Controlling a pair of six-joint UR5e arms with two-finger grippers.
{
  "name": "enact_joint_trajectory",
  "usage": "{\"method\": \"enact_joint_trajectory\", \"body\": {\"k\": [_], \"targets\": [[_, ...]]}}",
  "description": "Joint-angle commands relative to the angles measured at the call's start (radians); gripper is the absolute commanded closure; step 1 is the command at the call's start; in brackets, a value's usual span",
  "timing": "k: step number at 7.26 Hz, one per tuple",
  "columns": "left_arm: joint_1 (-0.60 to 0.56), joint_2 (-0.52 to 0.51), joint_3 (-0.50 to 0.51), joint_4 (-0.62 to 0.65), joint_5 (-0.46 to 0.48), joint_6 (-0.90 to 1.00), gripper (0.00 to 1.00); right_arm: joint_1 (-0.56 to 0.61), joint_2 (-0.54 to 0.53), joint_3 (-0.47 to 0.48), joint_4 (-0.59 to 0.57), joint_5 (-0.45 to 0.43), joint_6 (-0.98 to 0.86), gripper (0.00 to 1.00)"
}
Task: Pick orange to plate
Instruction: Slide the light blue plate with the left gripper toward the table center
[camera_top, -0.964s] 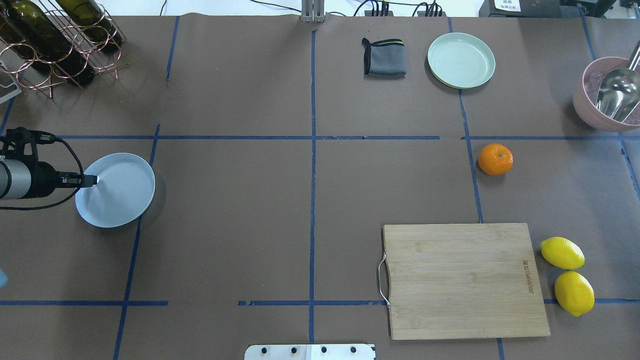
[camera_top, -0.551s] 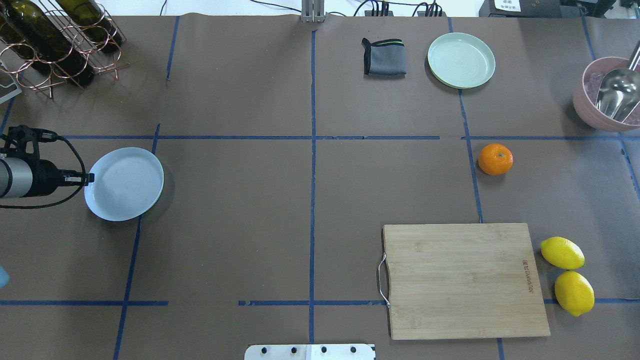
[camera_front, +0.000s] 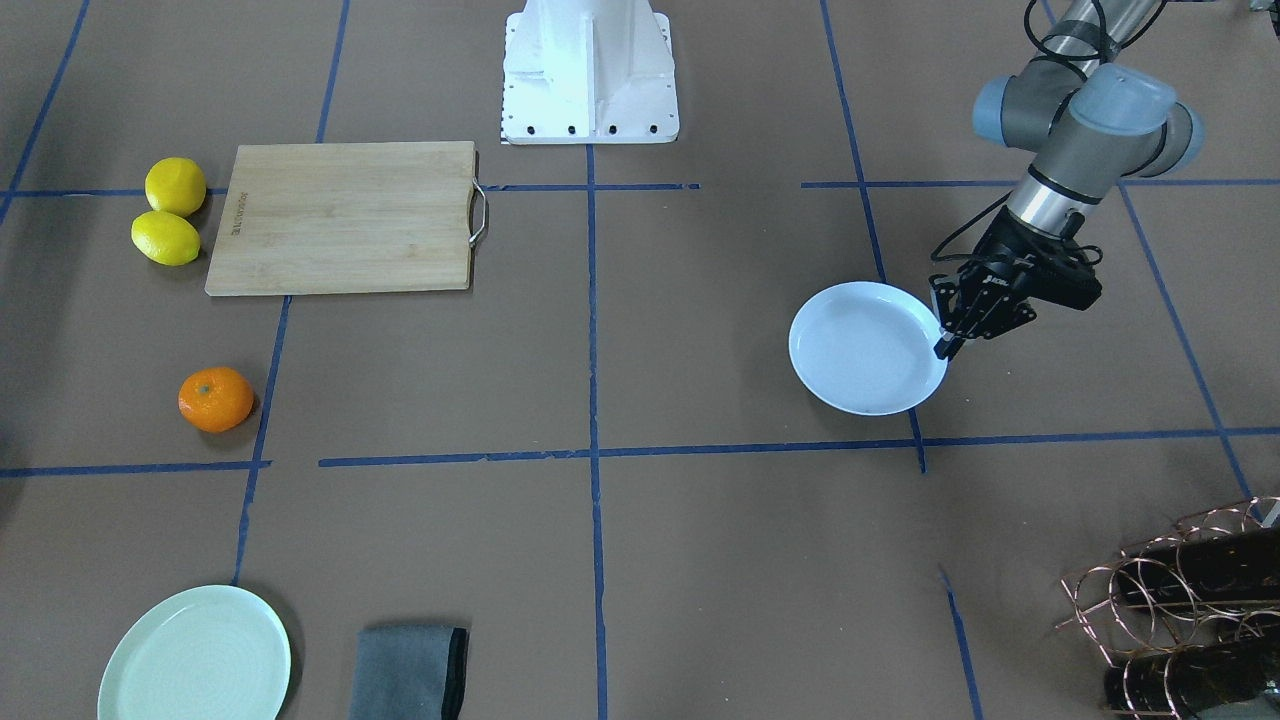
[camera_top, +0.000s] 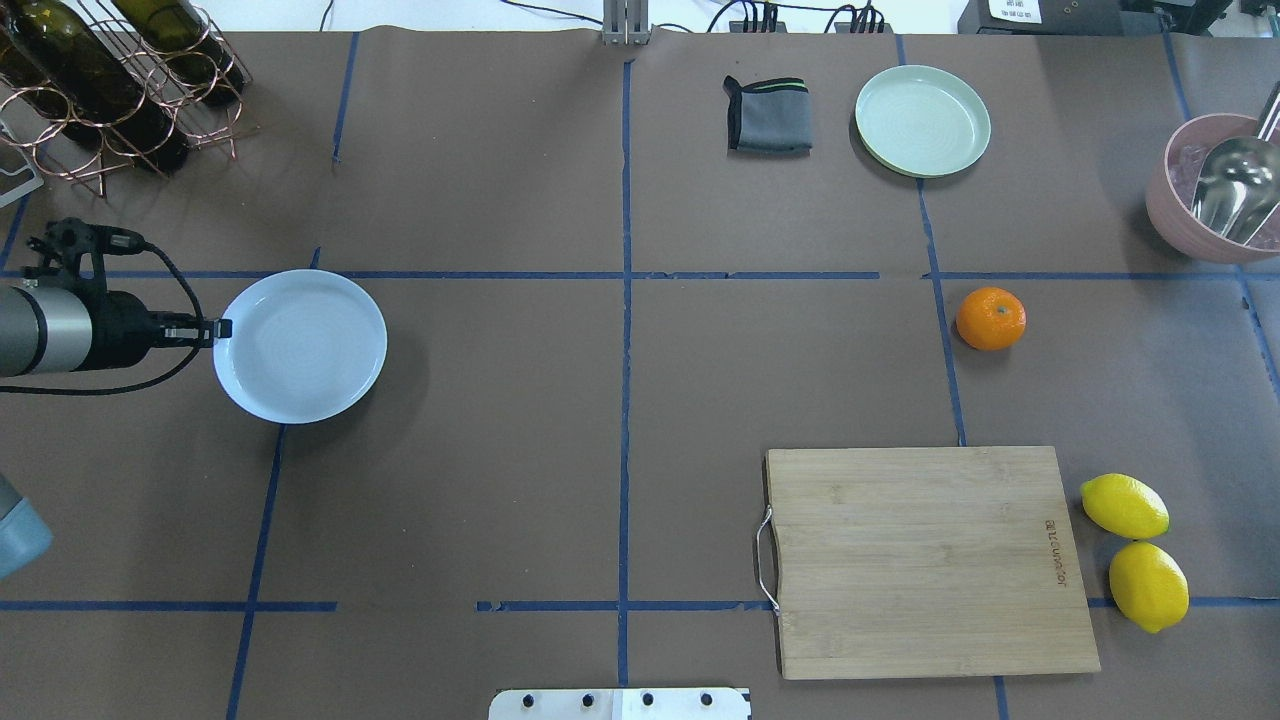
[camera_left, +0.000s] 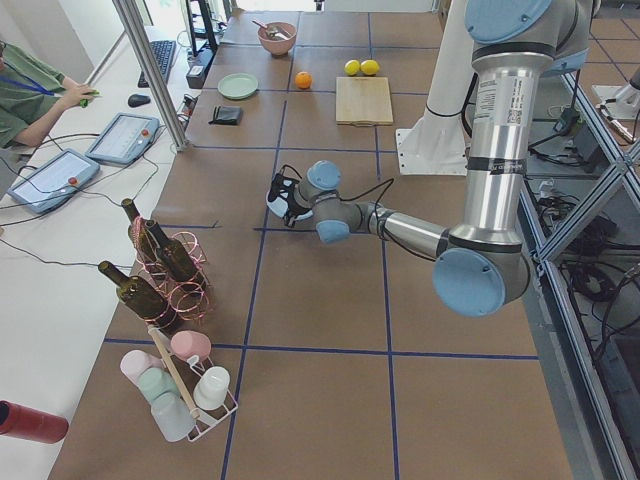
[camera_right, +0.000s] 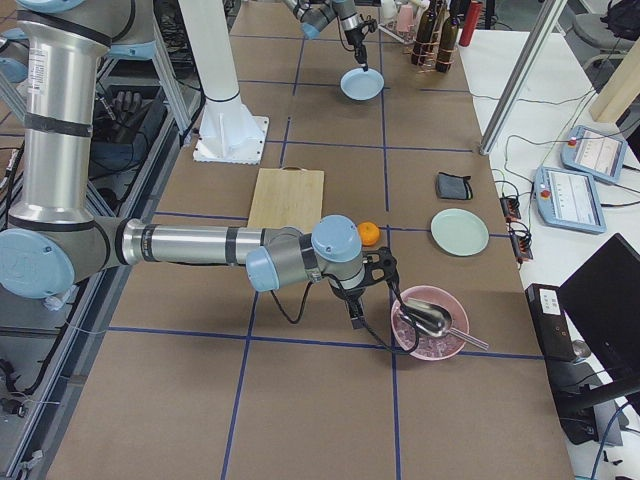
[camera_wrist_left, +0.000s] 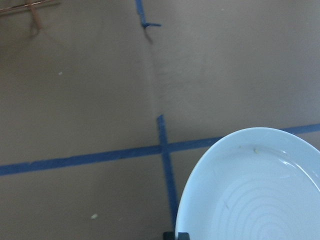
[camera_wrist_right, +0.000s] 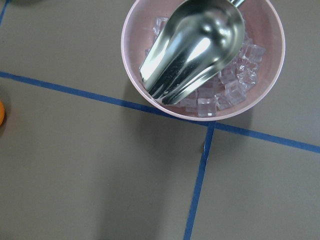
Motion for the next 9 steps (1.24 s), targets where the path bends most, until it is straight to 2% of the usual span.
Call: {"method": "enact_joint_trajectory", "body": {"k": [1,3,5,9], "targets": [[0.075,-0.311,0.077,0.233,0.009,-0.063,1.00,0.000,0.000,0.000,-0.001,0.000,-0.002,0.00],[0.146,-0.406,0.141,0.245,0.012,-0.080,1.00,0.000,0.001,0.000,0.001,0.000,-0.002,0.00],[0.208,-0.468,0.218,0.238,0.131,-0.089,1.00,0.000,0.000,0.000,0.001,0.000,0.000,0.00],[0.225,-0.488,0.254,0.234,0.133,-0.088,1.00,0.000,0.001,-0.005,-0.001,0.000,-0.002,0.00]]}}
